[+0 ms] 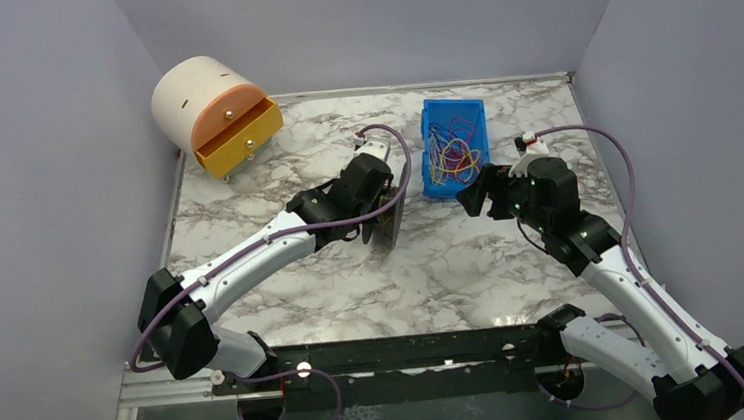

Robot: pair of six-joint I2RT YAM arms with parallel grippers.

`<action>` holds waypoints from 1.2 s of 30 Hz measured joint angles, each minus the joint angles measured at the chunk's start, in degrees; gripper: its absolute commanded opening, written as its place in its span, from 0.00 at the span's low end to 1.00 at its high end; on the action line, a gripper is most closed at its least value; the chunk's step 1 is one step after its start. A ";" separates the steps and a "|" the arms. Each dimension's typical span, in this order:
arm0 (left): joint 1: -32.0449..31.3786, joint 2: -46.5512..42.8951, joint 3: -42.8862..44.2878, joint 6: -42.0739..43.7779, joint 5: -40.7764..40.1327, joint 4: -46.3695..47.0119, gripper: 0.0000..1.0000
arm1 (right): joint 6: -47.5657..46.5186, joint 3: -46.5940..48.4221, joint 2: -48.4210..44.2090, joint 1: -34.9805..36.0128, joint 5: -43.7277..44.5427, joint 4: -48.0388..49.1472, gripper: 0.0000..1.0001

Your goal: Wrap the cables

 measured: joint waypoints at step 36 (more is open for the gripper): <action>0.00 0.00 0.00 0.92 -0.52 0.02 0.19 | 0.61 -0.13 0.00 0.00 -0.83 -0.02 0.81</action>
